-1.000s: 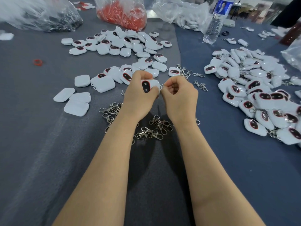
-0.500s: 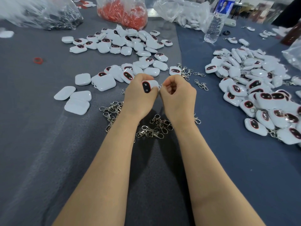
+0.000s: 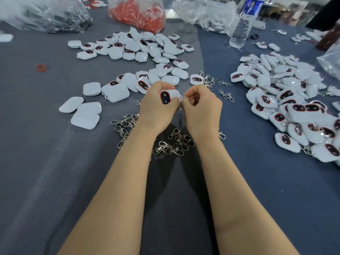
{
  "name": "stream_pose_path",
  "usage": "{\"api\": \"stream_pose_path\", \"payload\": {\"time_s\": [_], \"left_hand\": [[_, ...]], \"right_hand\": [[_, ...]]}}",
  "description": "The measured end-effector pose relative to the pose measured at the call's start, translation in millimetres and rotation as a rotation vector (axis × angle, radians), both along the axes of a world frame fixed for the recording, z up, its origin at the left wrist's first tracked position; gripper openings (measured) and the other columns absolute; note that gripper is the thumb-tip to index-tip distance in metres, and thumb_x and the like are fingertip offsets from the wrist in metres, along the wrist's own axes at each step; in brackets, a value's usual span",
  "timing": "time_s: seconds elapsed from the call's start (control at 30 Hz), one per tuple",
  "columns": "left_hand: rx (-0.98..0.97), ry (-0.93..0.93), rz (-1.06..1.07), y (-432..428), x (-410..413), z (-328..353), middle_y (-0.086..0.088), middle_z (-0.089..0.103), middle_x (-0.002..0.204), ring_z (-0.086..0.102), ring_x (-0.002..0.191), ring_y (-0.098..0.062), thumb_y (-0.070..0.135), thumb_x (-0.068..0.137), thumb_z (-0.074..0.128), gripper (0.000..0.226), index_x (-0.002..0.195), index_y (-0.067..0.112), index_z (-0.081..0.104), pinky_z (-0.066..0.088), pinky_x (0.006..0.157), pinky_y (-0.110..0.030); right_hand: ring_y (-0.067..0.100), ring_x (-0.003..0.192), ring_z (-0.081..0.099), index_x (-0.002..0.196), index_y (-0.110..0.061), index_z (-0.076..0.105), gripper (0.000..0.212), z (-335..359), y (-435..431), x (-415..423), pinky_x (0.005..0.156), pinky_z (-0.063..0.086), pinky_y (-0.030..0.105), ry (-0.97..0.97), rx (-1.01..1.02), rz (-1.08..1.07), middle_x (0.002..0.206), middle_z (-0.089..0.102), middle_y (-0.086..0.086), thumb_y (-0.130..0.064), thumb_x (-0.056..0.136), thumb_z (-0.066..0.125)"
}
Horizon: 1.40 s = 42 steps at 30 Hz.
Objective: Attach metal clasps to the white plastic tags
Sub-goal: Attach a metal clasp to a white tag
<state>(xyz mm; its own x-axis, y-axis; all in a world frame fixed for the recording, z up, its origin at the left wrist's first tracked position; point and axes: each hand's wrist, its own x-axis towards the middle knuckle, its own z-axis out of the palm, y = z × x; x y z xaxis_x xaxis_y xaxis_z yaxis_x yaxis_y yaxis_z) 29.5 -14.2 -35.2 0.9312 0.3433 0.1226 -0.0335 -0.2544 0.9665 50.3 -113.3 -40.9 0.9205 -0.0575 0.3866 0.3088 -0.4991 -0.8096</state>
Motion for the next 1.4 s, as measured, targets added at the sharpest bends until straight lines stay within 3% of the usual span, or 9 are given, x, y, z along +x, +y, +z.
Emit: {"api": "stream_pose_path", "payload": {"time_s": [0.47, 0.57, 0.67, 0.87, 1.03, 1.17, 1.23, 1.33, 1.4], "left_hand": [[0.054, -0.013, 0.020, 6.2, -0.6, -1.9, 0.006, 0.058, 0.097, 0.060, 0.099, -0.017, 0.010, 0.084, 0.063, 0.023, 0.102, 0.023, 0.058, 0.052, 0.090, -0.040], [-0.307, -0.032, 0.018, 6.5, 0.6, 0.6, -0.005, 0.059, 0.107, 0.063, 0.100, -0.019, 0.006, 0.084, 0.064, 0.027, 0.104, 0.020, 0.056, 0.056, 0.083, -0.034], [-0.776, -0.012, -0.021, 7.7, 2.3, 3.5, -0.008, 0.067, 0.090, 0.070, 0.077, -0.012, 0.000, 0.087, 0.061, 0.013, 0.098, 0.005, 0.058, 0.055, 0.064, -0.017], [-1.299, 0.193, -0.220, 17.2, -0.4, 5.7, -0.012, 0.070, 0.079, 0.068, 0.069, -0.015, 0.009, 0.091, 0.057, 0.016, 0.092, -0.005, 0.066, 0.051, 0.050, -0.012], [-0.973, 0.070, -0.001, 8.9, 3.0, 6.0, -0.006, 0.068, 0.085, 0.066, 0.075, -0.013, 0.002, 0.089, 0.060, 0.010, 0.099, 0.003, 0.063, 0.055, 0.060, -0.017], [0.090, -0.163, 0.173, 3.4, -2.2, 2.9, 0.005, 0.062, 0.086, 0.058, 0.075, -0.009, 0.010, 0.083, 0.067, 0.023, 0.102, 0.019, 0.058, 0.049, 0.070, -0.016], [0.370, -0.264, 0.121, -0.8, -5.7, 2.1, 0.011, 0.057, 0.086, 0.050, 0.074, -0.005, 0.013, 0.084, 0.066, 0.025, 0.107, 0.019, 0.059, 0.038, 0.066, -0.012], [0.250, -0.242, 0.148, -1.3, -2.3, 1.9, 0.014, 0.056, 0.084, 0.053, 0.071, 0.000, 0.012, 0.085, 0.064, 0.023, 0.105, 0.019, 0.057, 0.041, 0.066, -0.010], [-0.239, -0.116, 0.167, 0.6, 0.4, 5.3, 0.008, 0.060, 0.086, 0.060, 0.068, 0.004, 0.007, 0.086, 0.063, 0.018, 0.100, 0.016, 0.057, 0.051, 0.065, -0.013]], "right_hand": [[0.020, 0.074, 0.049, 0.081, -0.013, 0.052, 0.010, -4.0, 2.0, -0.3, 0.066, 0.043, 0.037, -0.048, -0.193, 0.104, 0.073, 0.053, -0.002, -0.006, 0.084, 0.057], [0.013, 0.080, 0.051, 0.089, -0.017, 0.052, 0.015, 0.5, 0.7, -0.4, 0.071, 0.042, 0.021, -0.028, -0.004, 0.133, 0.080, 0.053, -0.006, -0.003, 0.086, 0.057], [0.000, 0.079, 0.052, 0.093, -0.015, 0.060, 0.009, 4.2, 0.4, 1.3, 0.070, 0.039, 0.007, 0.045, 0.159, 0.168, 0.090, 0.060, -0.004, -0.007, 0.089, 0.059], [-0.012, 0.067, 0.052, 0.089, -0.015, 0.055, 0.009, 6.8, 3.2, -3.0, 0.065, 0.038, 0.004, -0.042, 0.207, 0.198, 0.075, 0.055, -0.015, -0.008, 0.095, 0.052], [0.005, 0.063, 0.044, 0.088, -0.012, 0.052, 0.011, 3.6, 4.5, -3.0, 0.060, 0.033, 0.017, -0.060, -0.064, 0.157, 0.070, 0.050, -0.008, -0.009, 0.097, 0.045], [0.007, 0.058, 0.039, 0.085, -0.013, 0.049, 0.013, -1.0, 2.9, 1.9, 0.055, 0.025, 0.026, 0.085, -0.226, 0.151, 0.066, 0.048, -0.005, -0.011, 0.097, 0.044], [0.006, 0.058, 0.040, 0.084, -0.014, 0.047, 0.013, -2.8, 0.5, 3.2, 0.055, 0.026, 0.027, 0.124, -0.269, 0.148, 0.067, 0.049, -0.005, -0.012, 0.097, 0.045], [0.000, 0.061, 0.047, 0.085, -0.016, 0.050, 0.012, -0.6, -1.5, 1.7, 0.057, 0.036, 0.012, 0.076, -0.169, 0.164, 0.067, 0.049, -0.011, -0.011, 0.096, 0.049], [-0.009, 0.063, 0.048, 0.089, -0.019, 0.054, 0.008, 2.1, -0.6, 1.0, 0.059, 0.036, 0.004, 0.087, -0.019, 0.190, 0.070, 0.051, -0.013, -0.013, 0.094, 0.054]]}}
